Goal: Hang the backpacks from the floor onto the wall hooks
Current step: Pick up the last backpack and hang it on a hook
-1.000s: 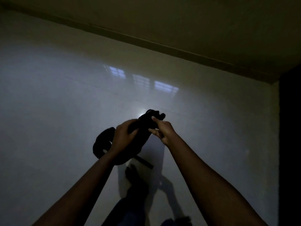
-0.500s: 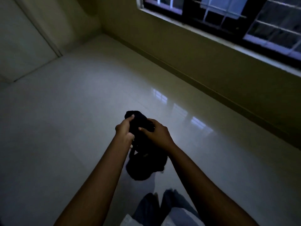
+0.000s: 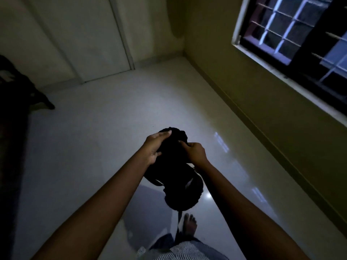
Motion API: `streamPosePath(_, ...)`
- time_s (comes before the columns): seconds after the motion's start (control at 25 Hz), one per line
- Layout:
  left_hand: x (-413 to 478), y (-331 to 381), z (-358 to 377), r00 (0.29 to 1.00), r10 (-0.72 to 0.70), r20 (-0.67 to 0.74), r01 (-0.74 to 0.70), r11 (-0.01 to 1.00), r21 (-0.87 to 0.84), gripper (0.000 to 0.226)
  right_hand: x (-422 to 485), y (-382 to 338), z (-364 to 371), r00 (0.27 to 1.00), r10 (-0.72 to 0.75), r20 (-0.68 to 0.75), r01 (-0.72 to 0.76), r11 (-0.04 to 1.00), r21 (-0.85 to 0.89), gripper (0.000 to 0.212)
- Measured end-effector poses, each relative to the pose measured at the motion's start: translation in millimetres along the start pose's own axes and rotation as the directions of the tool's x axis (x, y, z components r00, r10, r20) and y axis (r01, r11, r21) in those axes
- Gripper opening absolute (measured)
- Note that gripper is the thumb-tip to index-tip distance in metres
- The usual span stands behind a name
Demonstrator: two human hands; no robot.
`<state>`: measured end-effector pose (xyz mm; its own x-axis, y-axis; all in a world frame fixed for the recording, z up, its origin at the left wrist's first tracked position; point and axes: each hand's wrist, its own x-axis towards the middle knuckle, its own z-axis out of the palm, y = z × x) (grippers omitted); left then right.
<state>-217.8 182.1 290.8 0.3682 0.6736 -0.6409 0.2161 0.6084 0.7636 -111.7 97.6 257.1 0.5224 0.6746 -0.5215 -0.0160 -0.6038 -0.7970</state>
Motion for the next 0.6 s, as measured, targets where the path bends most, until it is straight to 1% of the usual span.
streamPosePath(0.08,20,6,-3,0.995,0.053,-0.080,-0.048,0.997,0.062,0.047,36,-19,6,0.994,0.046,0.099,-0.063,0.981,0.181,0.039)
streamPosePath(0.16,36,8,-11,0.985,0.077,-0.154,-0.045,0.978,0.205,0.053,65,-40,9,0.980,0.057,0.191,-0.114,0.946,0.303,0.043)
streamPosePath(0.2,47,9,-17,0.975,0.105,-0.197,-0.048,0.961,0.274,0.050,78,-49,10,0.972,0.055,0.229,-0.133,0.930,0.341,0.044)
streamPosePath(0.24,58,14,-22,0.956,0.165,-0.242,-0.081,0.942,0.325,0.043,93,-59,10,0.964,0.053,0.260,-0.152,0.914,0.377,0.042)
streamPosePath(0.28,66,21,-25,0.924,0.249,-0.289,-0.130,0.918,0.375,0.034,104,-69,10,0.956,0.051,0.290,-0.175,0.889,0.423,0.037)
streamPosePath(0.36,85,42,-27,0.819,0.456,-0.349,-0.255,0.833,0.491,0.023,133,-86,10,0.946,0.057,0.320,-0.221,0.837,0.501,0.028)
streamPosePath(0.4,96,55,-26,0.761,0.548,-0.346,-0.307,0.775,0.552,0.023,151,-95,13,0.946,0.073,0.316,-0.237,0.821,0.520,0.028)
streamPosePath(0.44,106,63,-24,0.719,0.612,-0.329,-0.347,0.727,0.593,0.025,168,-100,16,0.947,0.088,0.310,-0.248,0.812,0.528,0.030)
streamPosePath(0.48,123,76,-23,0.696,0.643,-0.319,-0.372,0.703,0.606,0.028,188,-111,20,0.943,0.099,0.317,-0.260,0.813,0.521,0.034)
streamPosePath(0.52,140,88,-23,0.699,0.645,-0.309,-0.382,0.702,0.601,0.030,206,-119,24,0.939,0.110,0.327,-0.274,0.815,0.511,0.037)
streamPosePath(0.6,178,115,-25,0.755,0.606,-0.249,-0.378,0.714,0.590,0.032,238,-135,33,0.925,0.132,0.355,-0.305,0.817,0.490,0.042)
